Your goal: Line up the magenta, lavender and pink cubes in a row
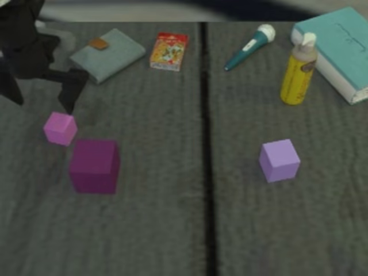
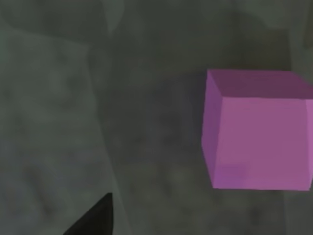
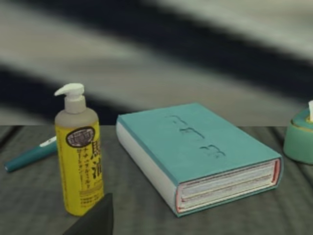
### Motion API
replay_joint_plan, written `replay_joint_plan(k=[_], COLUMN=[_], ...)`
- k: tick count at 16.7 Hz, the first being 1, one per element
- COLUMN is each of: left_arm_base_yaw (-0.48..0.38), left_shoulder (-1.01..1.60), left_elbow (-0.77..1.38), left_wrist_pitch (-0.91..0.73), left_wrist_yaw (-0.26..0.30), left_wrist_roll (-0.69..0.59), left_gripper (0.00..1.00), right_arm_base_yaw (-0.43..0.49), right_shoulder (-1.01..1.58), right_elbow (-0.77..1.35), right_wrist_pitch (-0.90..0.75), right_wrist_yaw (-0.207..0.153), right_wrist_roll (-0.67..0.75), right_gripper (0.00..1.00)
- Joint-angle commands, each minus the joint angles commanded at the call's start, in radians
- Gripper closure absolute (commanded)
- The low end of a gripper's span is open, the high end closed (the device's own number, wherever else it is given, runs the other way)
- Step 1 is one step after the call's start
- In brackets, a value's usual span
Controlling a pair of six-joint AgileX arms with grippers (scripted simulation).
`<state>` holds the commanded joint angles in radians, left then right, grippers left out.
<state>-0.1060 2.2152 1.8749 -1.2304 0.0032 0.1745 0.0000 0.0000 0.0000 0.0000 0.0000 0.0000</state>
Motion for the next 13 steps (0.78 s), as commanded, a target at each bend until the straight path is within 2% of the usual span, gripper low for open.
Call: replay_joint_plan(k=[6,13], left_arm_base_yaw=[0.004,0.002], left_shoulder=[0.004,0.084], left_elbow=[-0.017,-0.189], left_wrist_pitch=[0.018,0.279], left_wrist_yaw=[0.0,0.001], left_wrist_roll=[0.001,0.003], left_gripper=[0.0,0.0], right_arm_base_yaw=[0.0,0.0], right_shoulder=[0.0,0.0], right_elbow=[0.0,0.0], right_wrist_pitch=[0.0,0.0], right_wrist_yaw=[0.0,0.0], right_wrist_roll=[0.0,0.0], right_gripper=[0.0,0.0])
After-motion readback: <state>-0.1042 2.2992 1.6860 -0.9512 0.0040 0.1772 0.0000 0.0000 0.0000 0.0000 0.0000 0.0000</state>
